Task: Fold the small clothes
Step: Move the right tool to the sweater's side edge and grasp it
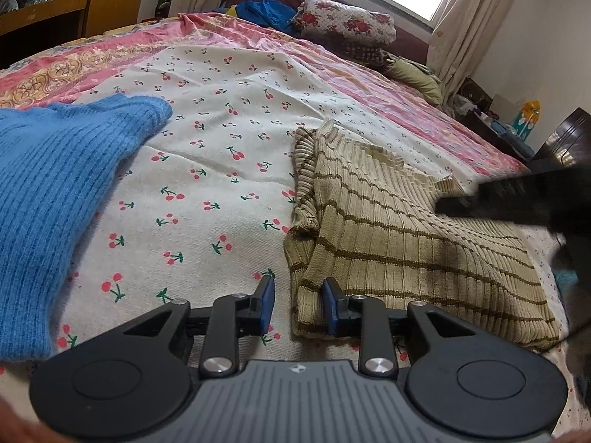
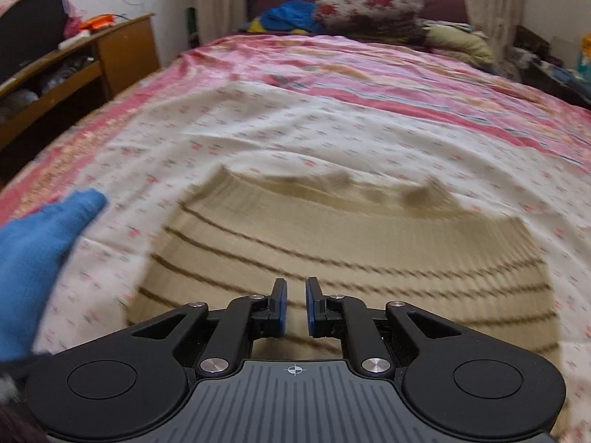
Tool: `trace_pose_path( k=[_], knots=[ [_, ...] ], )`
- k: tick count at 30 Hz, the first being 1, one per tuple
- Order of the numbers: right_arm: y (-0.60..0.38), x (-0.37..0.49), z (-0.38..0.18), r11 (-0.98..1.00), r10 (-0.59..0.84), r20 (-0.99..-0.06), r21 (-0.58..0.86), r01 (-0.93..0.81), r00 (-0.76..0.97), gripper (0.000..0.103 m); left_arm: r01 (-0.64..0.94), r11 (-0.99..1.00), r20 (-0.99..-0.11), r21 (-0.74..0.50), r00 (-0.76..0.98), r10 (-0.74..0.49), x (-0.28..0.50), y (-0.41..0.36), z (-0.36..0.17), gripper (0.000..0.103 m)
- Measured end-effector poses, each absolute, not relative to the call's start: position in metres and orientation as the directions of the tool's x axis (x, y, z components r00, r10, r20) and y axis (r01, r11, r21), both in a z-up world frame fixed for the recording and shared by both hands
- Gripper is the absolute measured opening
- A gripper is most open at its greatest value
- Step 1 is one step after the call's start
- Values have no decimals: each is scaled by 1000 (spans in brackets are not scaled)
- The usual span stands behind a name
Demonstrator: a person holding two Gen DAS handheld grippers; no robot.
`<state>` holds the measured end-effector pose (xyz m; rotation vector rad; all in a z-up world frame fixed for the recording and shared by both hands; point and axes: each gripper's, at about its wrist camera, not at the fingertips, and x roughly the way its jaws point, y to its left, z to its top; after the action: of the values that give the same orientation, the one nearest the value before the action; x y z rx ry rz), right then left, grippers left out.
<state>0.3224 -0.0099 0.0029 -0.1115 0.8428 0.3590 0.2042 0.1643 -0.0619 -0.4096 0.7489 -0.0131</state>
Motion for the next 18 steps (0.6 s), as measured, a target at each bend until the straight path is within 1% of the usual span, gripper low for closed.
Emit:
trace_pose_path(
  k=[6, 13, 14, 15, 18],
  knots=[
    [43, 344, -4, 898, 337, -749, 75, -433, 570, 17, -128, 921, -659, -368, 735, -161, 204, 165, -62, 35],
    [80, 374, -17, 897, 333, -778, 87, -433, 533, 19, -123, 913, -656, -389, 733, -181, 206, 168, -64, 35],
    [81, 376, -18, 898, 333, -779, 89, -431, 532, 21, -122, 913, -656, -388, 733, -181, 206, 168, -64, 35],
    [83, 378, -19, 897, 335, -781, 94, -431, 527, 25, -121, 914, -656, -387, 732, -181, 206, 168, -63, 35],
    [90, 382, -22, 898, 328, -796, 95, -429, 509, 31, -119, 915, -656, -386, 733, -182, 206, 168, -64, 35]
  ],
)
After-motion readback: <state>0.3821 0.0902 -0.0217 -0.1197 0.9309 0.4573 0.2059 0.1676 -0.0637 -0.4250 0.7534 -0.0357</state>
